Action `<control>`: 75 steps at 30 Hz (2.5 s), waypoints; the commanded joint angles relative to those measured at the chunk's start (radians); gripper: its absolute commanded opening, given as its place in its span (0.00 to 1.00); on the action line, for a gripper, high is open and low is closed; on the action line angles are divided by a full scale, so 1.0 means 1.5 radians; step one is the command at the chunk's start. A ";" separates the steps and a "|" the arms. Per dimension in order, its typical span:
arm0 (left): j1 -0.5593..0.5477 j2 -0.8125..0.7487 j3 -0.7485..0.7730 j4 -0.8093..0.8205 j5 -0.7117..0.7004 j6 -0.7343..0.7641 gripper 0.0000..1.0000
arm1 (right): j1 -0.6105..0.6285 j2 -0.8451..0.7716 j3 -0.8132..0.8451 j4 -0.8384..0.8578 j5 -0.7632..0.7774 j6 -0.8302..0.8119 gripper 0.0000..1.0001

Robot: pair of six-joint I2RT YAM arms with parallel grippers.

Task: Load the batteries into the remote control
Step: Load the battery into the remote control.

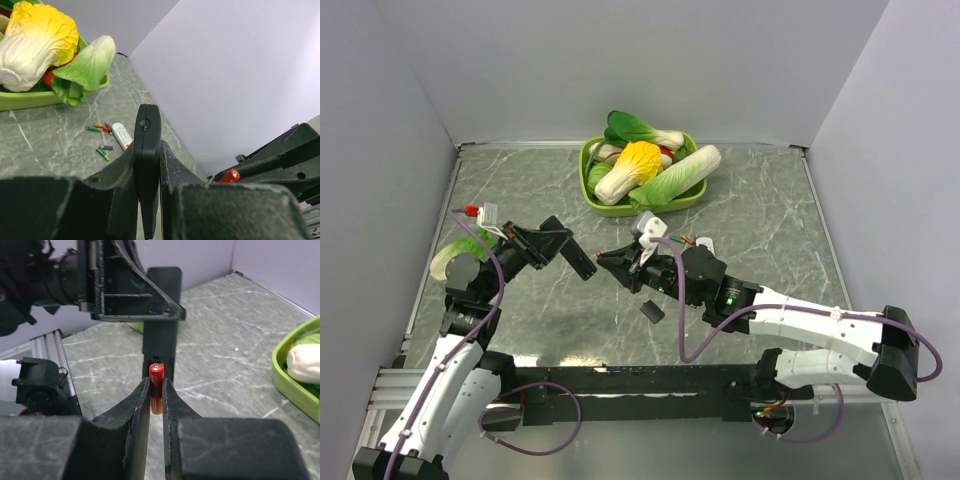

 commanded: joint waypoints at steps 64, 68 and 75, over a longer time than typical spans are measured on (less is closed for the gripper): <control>-0.109 -0.025 -0.078 0.201 -0.144 -0.149 0.01 | 0.044 0.108 0.055 -0.046 0.053 0.021 0.08; -0.110 -0.025 -0.080 0.203 -0.143 -0.151 0.01 | 0.044 0.118 0.067 -0.060 0.053 0.022 0.10; -0.109 -0.026 -0.092 0.209 -0.160 -0.163 0.01 | 0.044 0.135 0.080 -0.075 0.061 0.032 0.14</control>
